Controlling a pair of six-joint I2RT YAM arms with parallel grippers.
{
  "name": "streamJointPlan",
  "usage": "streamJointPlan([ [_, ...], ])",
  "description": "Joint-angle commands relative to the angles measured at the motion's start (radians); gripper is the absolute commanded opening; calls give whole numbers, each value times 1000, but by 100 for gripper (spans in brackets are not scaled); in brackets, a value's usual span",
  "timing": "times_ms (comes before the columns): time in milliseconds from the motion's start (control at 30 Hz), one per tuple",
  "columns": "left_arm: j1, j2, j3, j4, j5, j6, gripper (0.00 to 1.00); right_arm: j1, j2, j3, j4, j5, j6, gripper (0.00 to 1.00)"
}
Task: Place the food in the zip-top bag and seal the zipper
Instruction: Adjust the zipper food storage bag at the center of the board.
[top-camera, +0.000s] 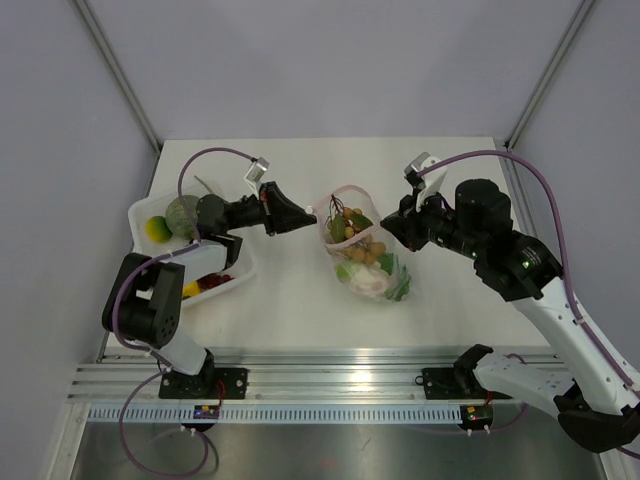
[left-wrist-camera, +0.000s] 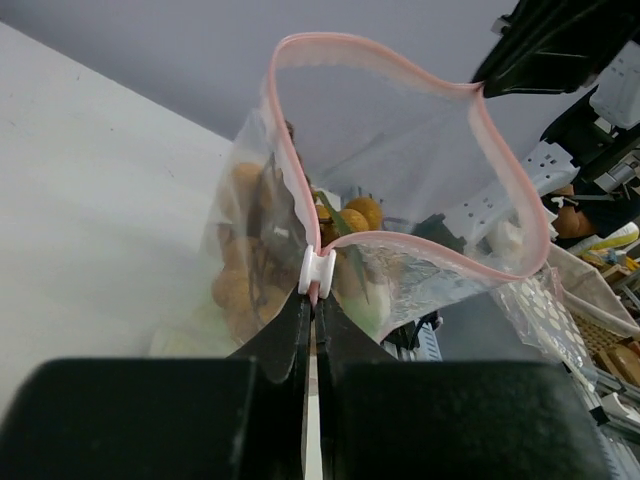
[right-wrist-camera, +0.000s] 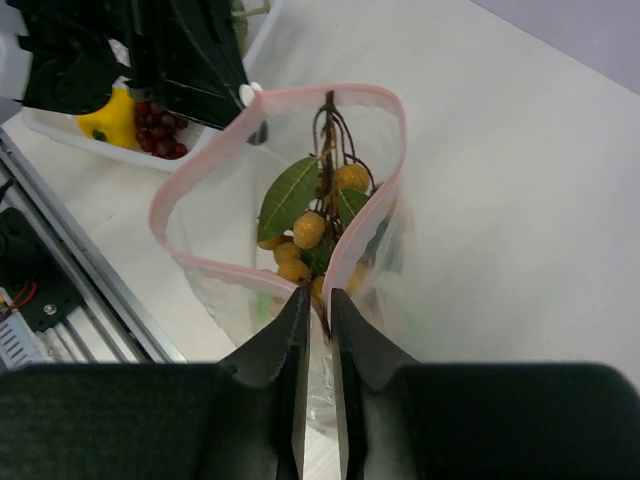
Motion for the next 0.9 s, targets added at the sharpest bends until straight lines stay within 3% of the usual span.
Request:
streamJointPlan([
  [0,2,-109,-35,349,-44,36,0,-5,-28,49,-32,88,-19,22],
  [67,-2,-134,-57,336,-53,56,0,-5,-28,58,-49,110,-7,34],
  [100,-4,-152,-72,327,-55,62,0,-5,-24,65,-52,133,0,55],
  [200,-10,-172,-89,304,-56,74,0,-3,16,139,-90,191,35,62],
  [300,-24,-191,-102,277,-55,91,0,-3,108,307,-153,193,110,61],
  [333,-25,-200,-106,258,-56,102,0,4,158,335,-174,193,130,56],
  [467,-30,-238,-112,183,-60,146,0,168,261,421,-190,379,226,43],
  [533,-32,-263,-111,82,-67,211,0,228,326,460,-207,395,289,39],
  [733,-39,-372,-94,-241,-93,419,0,273,357,355,-158,437,352,33],
  [867,-41,-387,-89,-286,-98,446,0,274,370,291,-138,417,346,34],
])
